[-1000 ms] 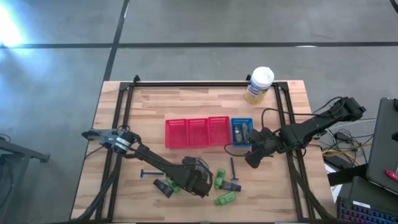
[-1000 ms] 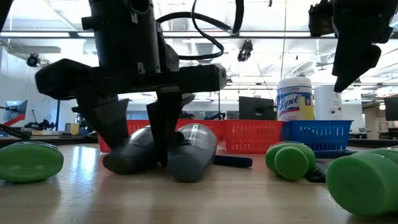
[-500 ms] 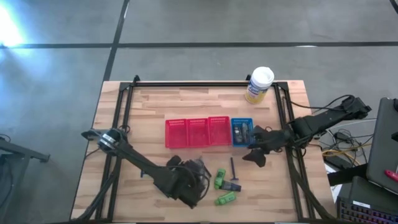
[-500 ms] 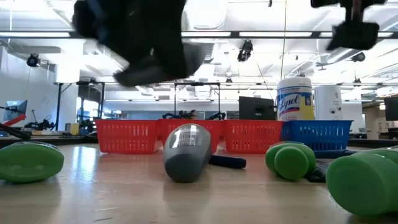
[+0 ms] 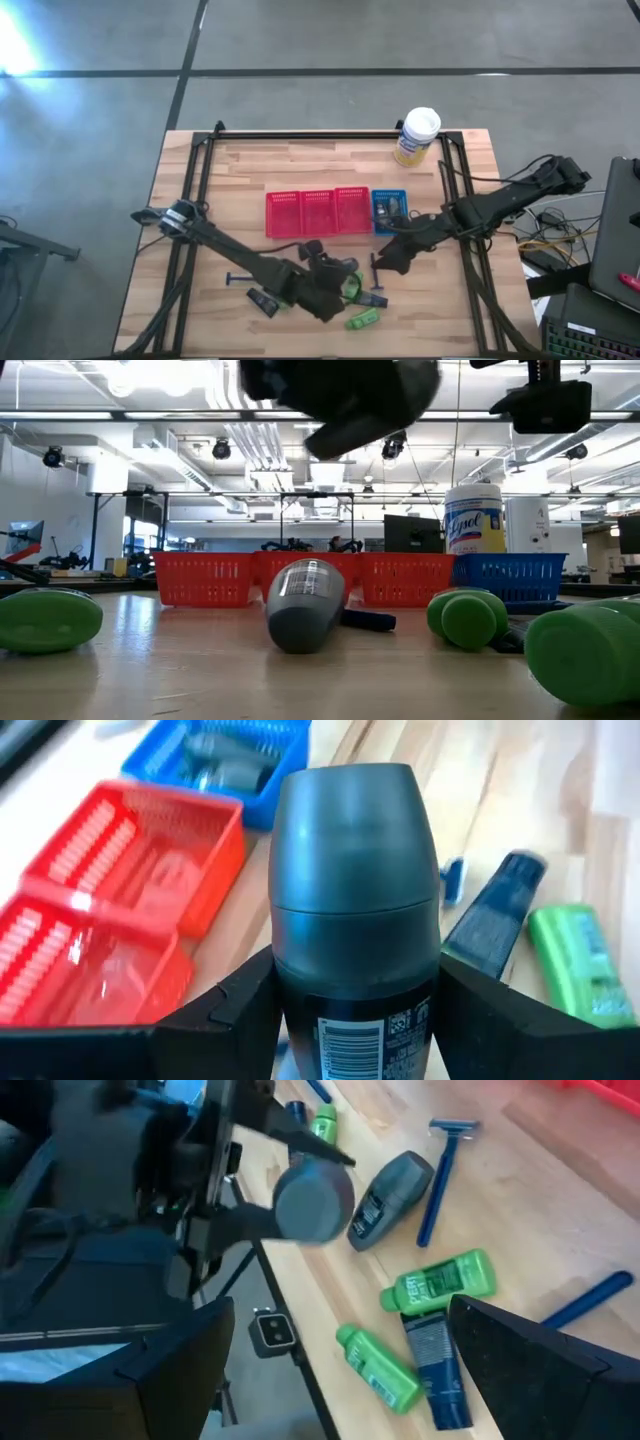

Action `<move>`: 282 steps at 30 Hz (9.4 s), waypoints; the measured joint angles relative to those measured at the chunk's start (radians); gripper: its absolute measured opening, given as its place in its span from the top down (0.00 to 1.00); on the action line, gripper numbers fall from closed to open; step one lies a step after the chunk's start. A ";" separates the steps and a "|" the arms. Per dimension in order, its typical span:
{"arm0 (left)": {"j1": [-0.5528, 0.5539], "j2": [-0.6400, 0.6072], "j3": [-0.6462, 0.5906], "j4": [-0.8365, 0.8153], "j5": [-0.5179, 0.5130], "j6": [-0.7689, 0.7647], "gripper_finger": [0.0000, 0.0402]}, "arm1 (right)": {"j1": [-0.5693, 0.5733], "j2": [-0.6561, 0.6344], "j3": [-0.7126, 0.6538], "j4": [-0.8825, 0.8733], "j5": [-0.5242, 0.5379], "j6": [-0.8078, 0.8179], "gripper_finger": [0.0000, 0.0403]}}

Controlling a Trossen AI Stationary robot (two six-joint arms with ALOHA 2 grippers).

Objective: Pick & Place Travel size toiletries
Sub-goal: Put the gray deodorant into the blue bin

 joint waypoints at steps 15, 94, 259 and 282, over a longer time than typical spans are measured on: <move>0.061 0.000 0.001 0.207 0.046 0.214 0.48 | 0.000 0.079 0.001 0.141 0.002 0.073 0.10; -0.063 -0.026 -0.008 -0.239 -0.109 -0.372 0.35 | 0.115 -0.123 0.000 -0.559 0.657 0.271 0.50; -0.036 0.113 -0.049 0.021 0.228 -1.035 0.35 | 0.464 -0.003 -0.058 -0.661 0.184 0.488 0.09; -0.174 0.134 0.078 -0.353 0.304 -1.586 0.43 | 0.463 -0.003 -0.062 -0.658 0.212 0.459 0.09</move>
